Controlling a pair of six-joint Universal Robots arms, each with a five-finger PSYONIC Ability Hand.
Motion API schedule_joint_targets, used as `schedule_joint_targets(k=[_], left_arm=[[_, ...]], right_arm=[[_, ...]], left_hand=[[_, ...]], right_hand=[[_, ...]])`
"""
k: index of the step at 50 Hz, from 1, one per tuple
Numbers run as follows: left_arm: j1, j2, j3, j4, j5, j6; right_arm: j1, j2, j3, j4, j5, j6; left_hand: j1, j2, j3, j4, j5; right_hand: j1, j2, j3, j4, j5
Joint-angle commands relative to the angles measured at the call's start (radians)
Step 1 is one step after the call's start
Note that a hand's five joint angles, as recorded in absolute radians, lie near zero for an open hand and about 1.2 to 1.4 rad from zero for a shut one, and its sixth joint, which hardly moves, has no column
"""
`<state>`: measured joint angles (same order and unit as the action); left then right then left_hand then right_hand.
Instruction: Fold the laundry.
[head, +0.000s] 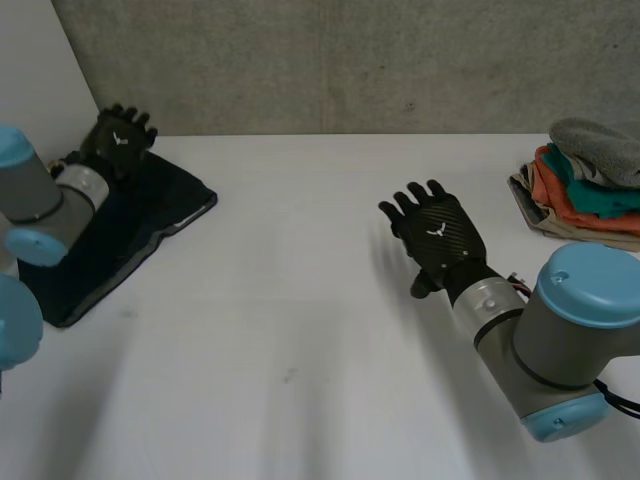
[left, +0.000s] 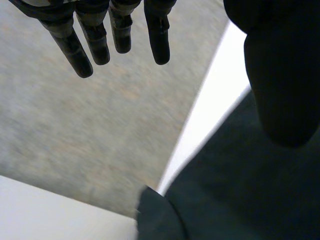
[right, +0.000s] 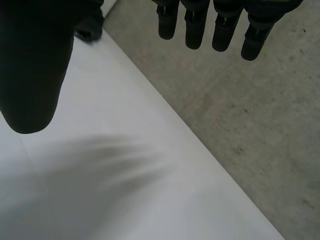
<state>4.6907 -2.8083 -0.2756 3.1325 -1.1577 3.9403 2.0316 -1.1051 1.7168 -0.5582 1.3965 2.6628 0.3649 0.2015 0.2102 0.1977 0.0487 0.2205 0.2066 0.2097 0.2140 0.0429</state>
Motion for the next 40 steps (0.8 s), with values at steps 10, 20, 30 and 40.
schedule_joint_targets(k=[10, 20, 30, 40], left_arm=[[-0.001, 0.066, 0.021, -0.426, 0.035, -0.082], [0.011, 0.016, 0.021, -0.476, 0.027, 0.023], [0.005, -0.034, 0.053, -0.468, 0.023, 0.042], [0.0, -0.063, 0.11, -0.473, 0.013, 0.053]], right_arm=[[0.012, -0.007, -0.005, 0.02, -0.017, 0.031], [0.024, -0.001, -0.002, 0.02, -0.013, 0.002], [0.024, 0.004, 0.003, 0.014, -0.01, -0.011], [0.024, 0.007, 0.003, 0.014, -0.008, -0.015]], left_hand=[[-0.022, 0.141, 0.132, 0.145, 0.119], [0.051, 0.214, 0.206, 0.218, 0.193], [0.206, 0.37, 0.361, 0.374, 0.348], [0.265, 0.429, 0.42, 0.433, 0.407]], right_hand=[[-0.046, -0.032, -0.035, -0.039, -0.043], [-0.046, -0.032, -0.035, -0.039, -0.043], [-0.046, -0.032, -0.035, -0.039, -0.043], [-0.046, -0.032, -0.035, -0.039, -0.043]])
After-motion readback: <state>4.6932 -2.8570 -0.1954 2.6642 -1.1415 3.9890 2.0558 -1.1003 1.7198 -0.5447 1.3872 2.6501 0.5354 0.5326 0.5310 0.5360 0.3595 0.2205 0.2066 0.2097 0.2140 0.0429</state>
